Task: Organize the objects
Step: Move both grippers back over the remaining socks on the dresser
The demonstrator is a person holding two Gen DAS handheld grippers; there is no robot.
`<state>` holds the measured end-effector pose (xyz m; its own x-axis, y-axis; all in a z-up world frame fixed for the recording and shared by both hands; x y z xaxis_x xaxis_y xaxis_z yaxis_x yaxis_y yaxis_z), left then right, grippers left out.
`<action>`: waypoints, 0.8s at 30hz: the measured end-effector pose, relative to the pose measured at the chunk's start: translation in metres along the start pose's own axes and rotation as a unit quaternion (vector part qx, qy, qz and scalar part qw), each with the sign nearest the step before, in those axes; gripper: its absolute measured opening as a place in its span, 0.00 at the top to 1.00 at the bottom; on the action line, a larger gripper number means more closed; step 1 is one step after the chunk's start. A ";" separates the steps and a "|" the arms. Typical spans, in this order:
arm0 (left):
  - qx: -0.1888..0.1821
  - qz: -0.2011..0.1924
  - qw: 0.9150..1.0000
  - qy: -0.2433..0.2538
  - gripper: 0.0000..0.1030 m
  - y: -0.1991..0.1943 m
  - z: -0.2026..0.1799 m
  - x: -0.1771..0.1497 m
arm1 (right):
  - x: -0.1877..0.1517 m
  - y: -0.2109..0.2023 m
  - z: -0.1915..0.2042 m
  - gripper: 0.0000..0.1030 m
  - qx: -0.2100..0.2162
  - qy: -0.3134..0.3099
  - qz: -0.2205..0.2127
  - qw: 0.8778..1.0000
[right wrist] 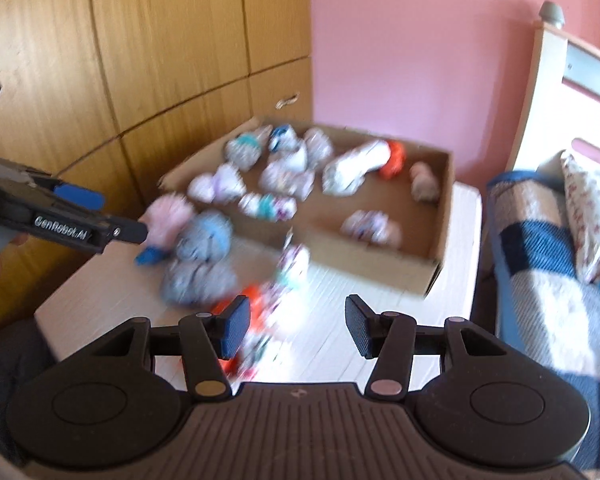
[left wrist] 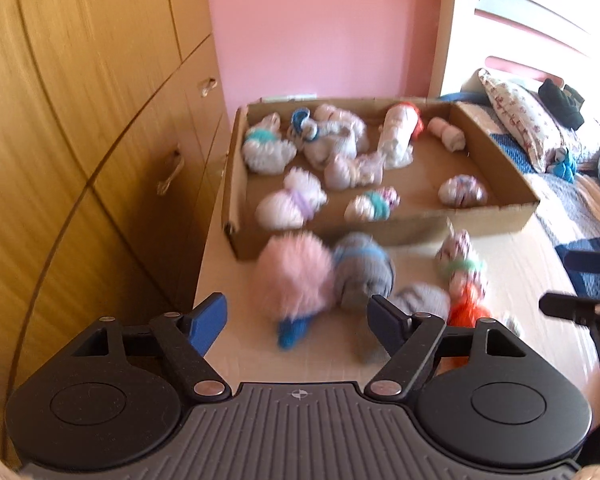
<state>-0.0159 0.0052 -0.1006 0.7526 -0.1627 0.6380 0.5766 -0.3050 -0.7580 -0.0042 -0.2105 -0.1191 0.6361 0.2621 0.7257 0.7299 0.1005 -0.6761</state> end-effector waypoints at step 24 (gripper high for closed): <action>0.020 0.005 1.000 -0.017 0.15 0.023 0.030 -0.001 | -0.040 0.011 0.016 0.56 -0.012 -0.001 0.033 0.999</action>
<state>0.0064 0.0260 -0.1226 0.7681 -0.1338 0.6262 0.5811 -0.2651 -0.7694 -0.0261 -0.2045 -0.1576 0.6831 0.2688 0.6791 0.6921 0.0588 -0.7194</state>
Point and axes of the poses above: each gripper's, at about its wrist camera, not at the fingertips, and y roughly the way its jaws point, z to its left, x to its top, the point moved 6 cm from there along y, roughly the way its jaws point, and after that the axes turned 15 degrees about -x, right-handed, at the moved point
